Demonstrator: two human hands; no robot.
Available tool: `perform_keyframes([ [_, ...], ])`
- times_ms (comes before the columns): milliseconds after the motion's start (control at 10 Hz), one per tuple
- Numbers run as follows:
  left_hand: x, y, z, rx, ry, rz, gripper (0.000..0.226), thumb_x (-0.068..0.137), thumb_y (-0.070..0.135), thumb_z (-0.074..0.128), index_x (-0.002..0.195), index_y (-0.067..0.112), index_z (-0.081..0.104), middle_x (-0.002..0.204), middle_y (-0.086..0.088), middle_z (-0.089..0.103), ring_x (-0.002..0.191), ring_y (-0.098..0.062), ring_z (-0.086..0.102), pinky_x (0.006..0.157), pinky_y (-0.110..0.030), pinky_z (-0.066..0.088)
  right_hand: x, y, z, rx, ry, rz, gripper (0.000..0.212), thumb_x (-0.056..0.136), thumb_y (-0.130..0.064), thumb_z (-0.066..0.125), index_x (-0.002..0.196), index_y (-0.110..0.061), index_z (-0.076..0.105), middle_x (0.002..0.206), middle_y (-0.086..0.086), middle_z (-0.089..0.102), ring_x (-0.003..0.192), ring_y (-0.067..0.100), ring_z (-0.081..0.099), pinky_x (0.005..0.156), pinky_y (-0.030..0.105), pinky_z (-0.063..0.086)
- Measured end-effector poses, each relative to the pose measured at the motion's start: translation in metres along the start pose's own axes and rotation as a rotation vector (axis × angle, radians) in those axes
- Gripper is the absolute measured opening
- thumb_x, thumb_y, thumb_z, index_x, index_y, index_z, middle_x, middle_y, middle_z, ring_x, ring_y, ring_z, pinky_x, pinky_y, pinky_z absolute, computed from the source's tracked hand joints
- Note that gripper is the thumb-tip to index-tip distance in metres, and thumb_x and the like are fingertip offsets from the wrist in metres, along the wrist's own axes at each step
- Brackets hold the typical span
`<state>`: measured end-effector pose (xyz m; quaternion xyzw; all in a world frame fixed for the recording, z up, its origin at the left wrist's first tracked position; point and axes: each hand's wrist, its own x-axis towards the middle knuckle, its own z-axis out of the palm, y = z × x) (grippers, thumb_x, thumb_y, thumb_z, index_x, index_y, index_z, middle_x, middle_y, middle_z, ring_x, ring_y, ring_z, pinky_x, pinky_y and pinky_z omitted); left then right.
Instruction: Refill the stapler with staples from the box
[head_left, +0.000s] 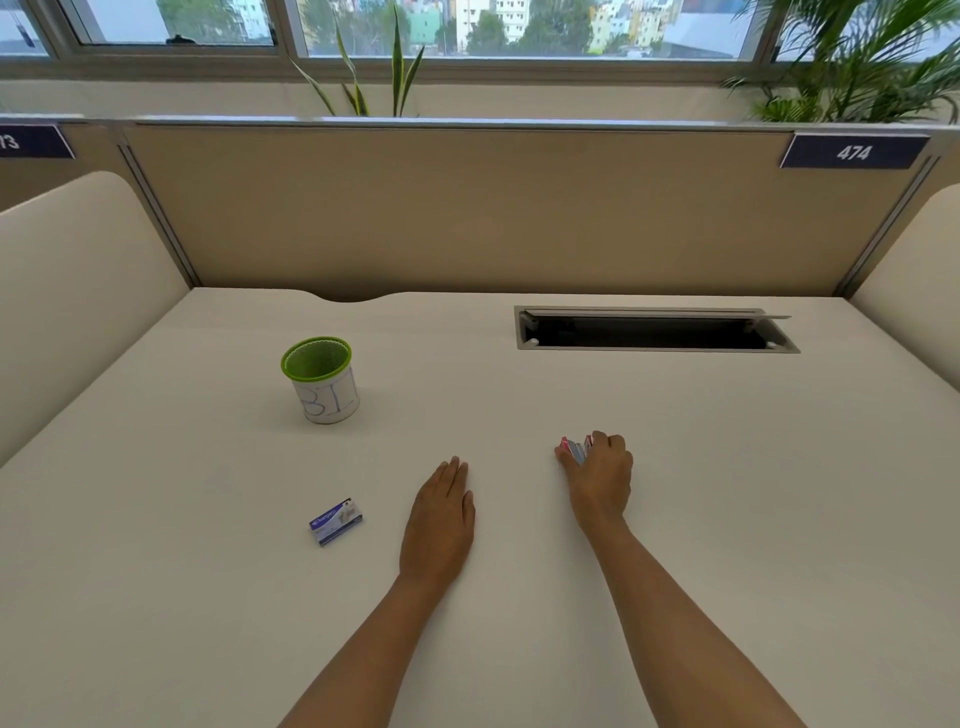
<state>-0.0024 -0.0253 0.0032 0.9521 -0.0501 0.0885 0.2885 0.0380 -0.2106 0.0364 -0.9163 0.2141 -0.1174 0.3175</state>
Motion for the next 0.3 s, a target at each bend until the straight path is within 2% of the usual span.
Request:
perform_keyframes([
  [100, 0.001, 0.0, -0.002, 0.014, -0.012, -0.001, 0.045, 0.099, 0.022, 0.032, 0.143, 0.015, 0.029, 0.153, 0.0, 0.027, 0.142, -0.012, 0.021, 0.113, -0.019, 0.008, -0.009, 0.007, -0.001, 0.074, 0.043, -0.042, 0.047, 0.087, -0.029, 0.063, 0.123, -0.002, 0.052, 0.117, 0.017, 0.054, 0.104, 0.031, 0.05, 0.076, 0.033, 0.044],
  [300, 0.0, -0.003, 0.001, 0.031, 0.008, 0.011, 0.045, 0.099, 0.022, 0.032, 0.143, 0.014, 0.03, 0.153, -0.001, 0.029, 0.142, -0.012, 0.021, 0.113, -0.018, 0.008, -0.031, 0.026, 0.002, 0.176, 0.101, -0.052, 0.044, 0.084, -0.01, 0.064, 0.125, 0.001, 0.051, 0.112, 0.018, 0.056, 0.1, 0.033, 0.051, 0.074, 0.03, 0.039],
])
